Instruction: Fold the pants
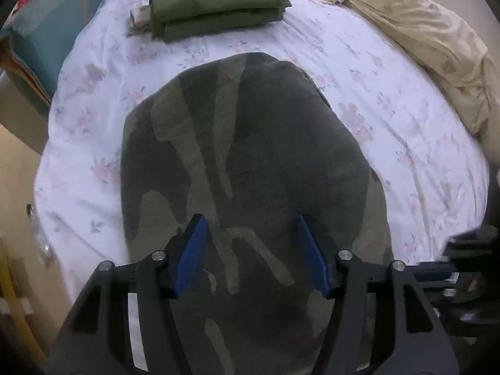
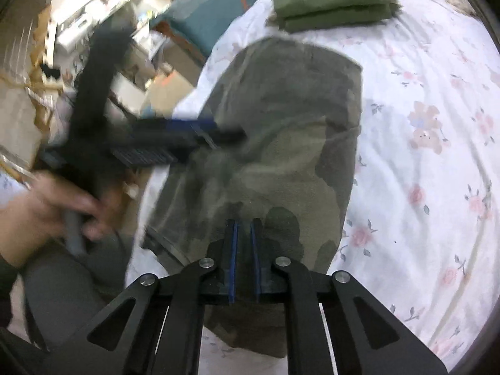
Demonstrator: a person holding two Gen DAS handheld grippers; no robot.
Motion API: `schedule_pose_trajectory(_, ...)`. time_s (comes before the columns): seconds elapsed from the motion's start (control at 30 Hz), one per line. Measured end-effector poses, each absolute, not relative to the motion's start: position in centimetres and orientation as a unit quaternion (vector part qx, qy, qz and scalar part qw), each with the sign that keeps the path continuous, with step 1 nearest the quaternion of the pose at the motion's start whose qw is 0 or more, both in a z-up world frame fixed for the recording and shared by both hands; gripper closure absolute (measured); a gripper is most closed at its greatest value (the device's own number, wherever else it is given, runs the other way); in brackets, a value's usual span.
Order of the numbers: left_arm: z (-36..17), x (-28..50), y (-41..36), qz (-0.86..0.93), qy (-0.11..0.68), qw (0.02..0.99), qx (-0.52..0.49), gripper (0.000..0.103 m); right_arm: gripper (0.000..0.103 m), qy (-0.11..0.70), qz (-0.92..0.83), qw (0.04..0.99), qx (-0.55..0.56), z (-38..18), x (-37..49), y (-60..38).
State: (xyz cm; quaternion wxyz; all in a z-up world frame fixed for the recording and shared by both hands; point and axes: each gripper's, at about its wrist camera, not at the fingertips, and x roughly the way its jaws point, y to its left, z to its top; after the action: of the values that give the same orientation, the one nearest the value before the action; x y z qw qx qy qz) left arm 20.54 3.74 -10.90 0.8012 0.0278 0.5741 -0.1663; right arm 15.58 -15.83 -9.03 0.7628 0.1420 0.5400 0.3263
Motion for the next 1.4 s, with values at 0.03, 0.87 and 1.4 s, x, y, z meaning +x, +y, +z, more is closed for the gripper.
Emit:
schedule_pose_trajectory(0.03,-11.1,21.0,3.8,-0.168,0.579,0.798,0.014,0.044,0.092,0.534,0.32,0.765,0.167,-8.7,15.5,-16.7)
schedule_pose_trajectory(0.87,-9.5,22.0,1.9,-0.178,0.562,0.808,0.005,0.044,0.067,0.505,0.135,0.722,0.453,-16.2,6.6,-18.9)
schedule_pose_trajectory(1.4,-5.0,24.0,9.6,-0.136,0.466,0.858,-0.167,0.02,0.076,0.519,0.067,0.75,0.405,-13.2,18.6,-37.8)
